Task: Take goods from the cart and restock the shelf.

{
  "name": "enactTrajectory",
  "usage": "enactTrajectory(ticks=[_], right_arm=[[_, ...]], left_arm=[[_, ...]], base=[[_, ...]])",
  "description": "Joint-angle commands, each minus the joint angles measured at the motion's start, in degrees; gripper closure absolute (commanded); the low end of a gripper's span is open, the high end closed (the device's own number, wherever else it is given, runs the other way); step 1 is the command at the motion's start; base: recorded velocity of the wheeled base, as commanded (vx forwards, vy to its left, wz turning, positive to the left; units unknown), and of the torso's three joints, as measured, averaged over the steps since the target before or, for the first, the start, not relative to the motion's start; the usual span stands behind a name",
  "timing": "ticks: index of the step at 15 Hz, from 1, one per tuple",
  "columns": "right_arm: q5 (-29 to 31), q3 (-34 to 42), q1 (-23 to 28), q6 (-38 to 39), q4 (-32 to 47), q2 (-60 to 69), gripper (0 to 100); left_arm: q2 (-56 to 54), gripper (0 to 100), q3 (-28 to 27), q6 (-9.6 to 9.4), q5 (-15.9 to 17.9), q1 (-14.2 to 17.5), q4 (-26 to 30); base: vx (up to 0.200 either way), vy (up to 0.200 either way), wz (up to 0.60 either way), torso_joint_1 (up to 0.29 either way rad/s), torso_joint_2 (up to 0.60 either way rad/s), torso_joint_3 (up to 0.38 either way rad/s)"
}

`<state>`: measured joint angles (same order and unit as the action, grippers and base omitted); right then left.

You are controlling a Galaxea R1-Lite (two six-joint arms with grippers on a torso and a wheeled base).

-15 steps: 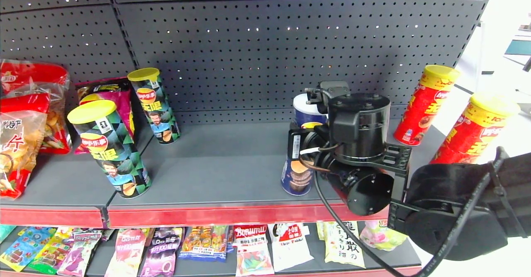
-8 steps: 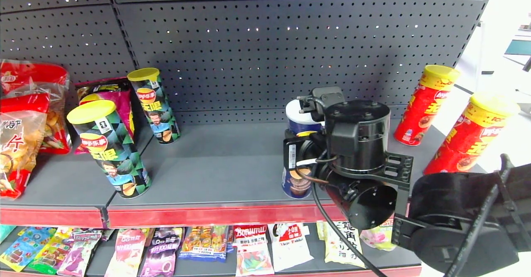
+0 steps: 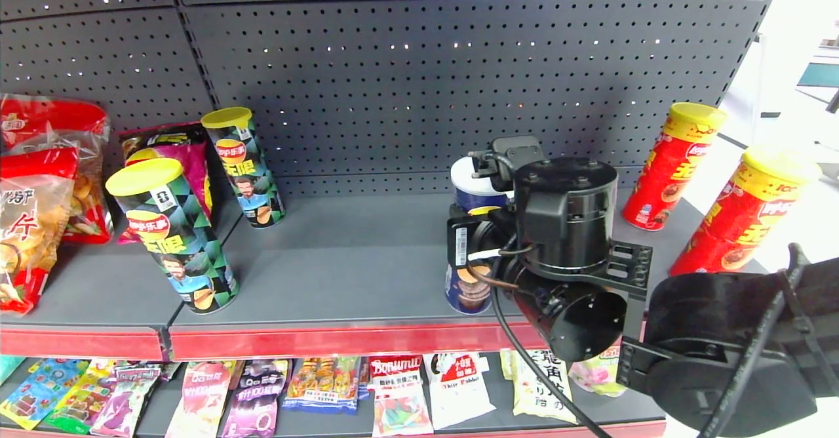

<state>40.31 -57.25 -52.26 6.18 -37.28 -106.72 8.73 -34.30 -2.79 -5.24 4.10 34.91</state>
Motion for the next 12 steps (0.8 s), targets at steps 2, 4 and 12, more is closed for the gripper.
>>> enactTrajectory(ticks=[2, 4, 12], right_arm=[[0.0, -0.1, 0.0, 0.0, -1.6, -0.6, 0], [0.0, 0.0, 0.1, 0.0, -1.7, -0.8, 0], [1.3, 2.1, -1.2, 0.1, -1.7, 3.9, 0]], left_arm=[[0.0, 100, 0.1, -0.02, 0.0, 0.0, 0.1], [0.0, 100, 0.1, -0.02, 0.1, 0.0, 0.1], [0.2, 100, 0.1, -0.02, 0.1, 0.0, -0.1]], base=[[0.0, 0.0, 0.0, 0.0, 0.0, 0.0], [0.0, 0.0, 0.0, 0.0, 0.0, 0.0], [0.0, 0.0, 0.0, 0.0, 0.0, 0.0]])
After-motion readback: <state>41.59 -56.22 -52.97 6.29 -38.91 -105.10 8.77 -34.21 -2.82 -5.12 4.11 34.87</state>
